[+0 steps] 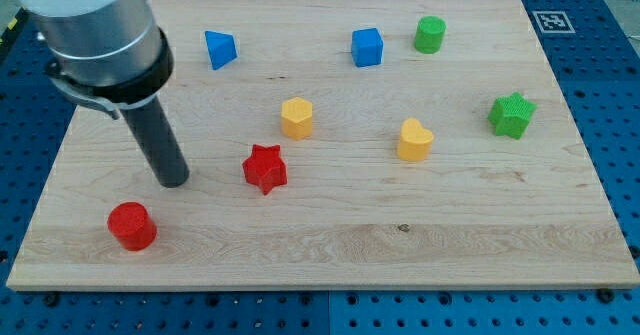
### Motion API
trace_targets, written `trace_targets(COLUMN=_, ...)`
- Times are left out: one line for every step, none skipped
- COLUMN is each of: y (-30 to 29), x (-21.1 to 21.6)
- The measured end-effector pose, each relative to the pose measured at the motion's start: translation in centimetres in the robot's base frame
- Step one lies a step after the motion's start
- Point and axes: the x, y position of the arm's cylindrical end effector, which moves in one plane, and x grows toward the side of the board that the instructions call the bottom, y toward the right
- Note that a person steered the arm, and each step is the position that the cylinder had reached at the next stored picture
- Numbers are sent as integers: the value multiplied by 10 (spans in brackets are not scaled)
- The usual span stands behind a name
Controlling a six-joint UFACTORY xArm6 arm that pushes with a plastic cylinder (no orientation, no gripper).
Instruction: Push the red circle towards the bottom left corner of the board
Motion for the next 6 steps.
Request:
trace_targets(y=0, x=25)
trace_targets(y=0, x=28)
trace_targets(y=1, x=34)
trace_targets(y=-12, x=39)
trace_targets(y=-33, x=39)
trace_targets(y=-35, x=39)
